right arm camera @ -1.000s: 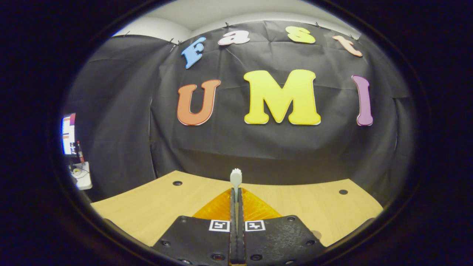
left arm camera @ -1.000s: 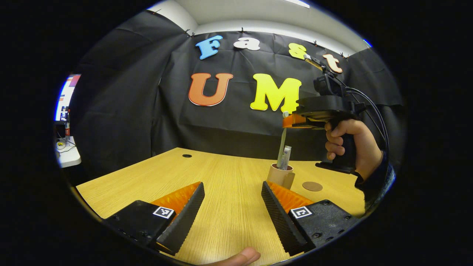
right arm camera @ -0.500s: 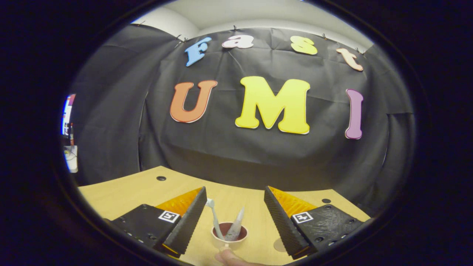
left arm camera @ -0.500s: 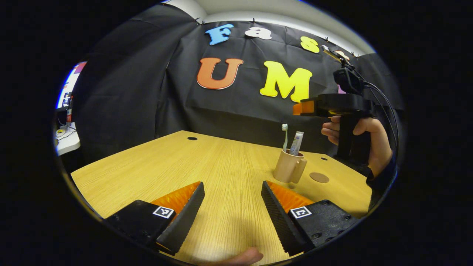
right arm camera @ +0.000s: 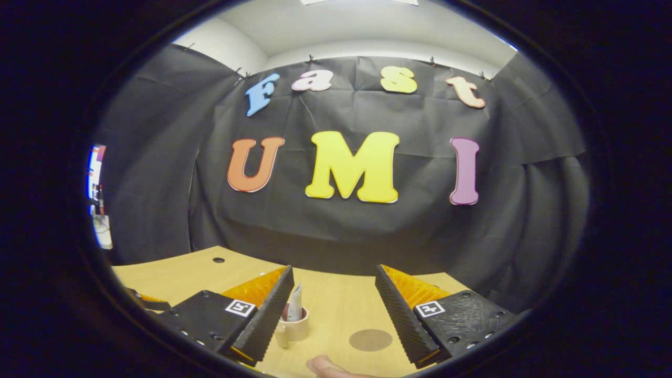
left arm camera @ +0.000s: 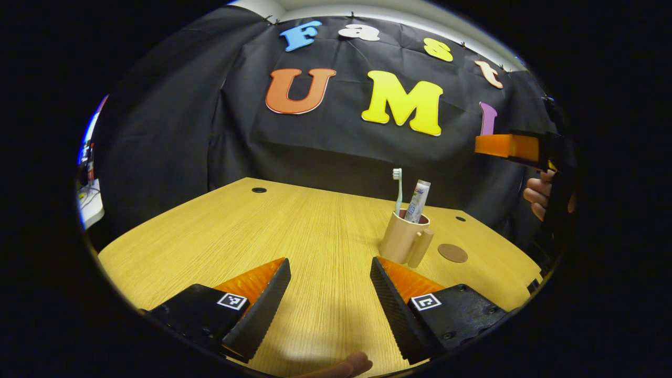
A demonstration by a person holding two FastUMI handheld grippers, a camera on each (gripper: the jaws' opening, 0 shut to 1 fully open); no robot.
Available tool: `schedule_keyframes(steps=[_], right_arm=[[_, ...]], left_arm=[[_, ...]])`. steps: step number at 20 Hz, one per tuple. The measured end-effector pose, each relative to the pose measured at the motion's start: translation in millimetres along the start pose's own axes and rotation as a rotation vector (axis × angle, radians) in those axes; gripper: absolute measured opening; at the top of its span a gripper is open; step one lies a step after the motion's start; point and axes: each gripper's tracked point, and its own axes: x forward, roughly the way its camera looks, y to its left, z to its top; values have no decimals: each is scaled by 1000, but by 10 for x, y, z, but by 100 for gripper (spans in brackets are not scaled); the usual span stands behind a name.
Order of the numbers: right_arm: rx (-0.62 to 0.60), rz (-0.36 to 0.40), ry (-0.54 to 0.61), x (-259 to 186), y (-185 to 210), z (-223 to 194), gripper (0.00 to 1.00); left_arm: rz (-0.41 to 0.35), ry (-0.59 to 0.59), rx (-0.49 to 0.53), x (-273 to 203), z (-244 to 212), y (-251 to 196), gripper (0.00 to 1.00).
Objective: Put the toothbrush and toothpaste on the desktop into the cup, then pick up the cup and place it on the coaster on the desktop.
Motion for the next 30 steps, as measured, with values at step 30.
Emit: schedule_keyframes(steps=[30], right_arm=[[214, 21, -12, -845, -1780, -236, 94]], left_arm=[[84, 864, 7, 1055, -55, -1347, 95]])
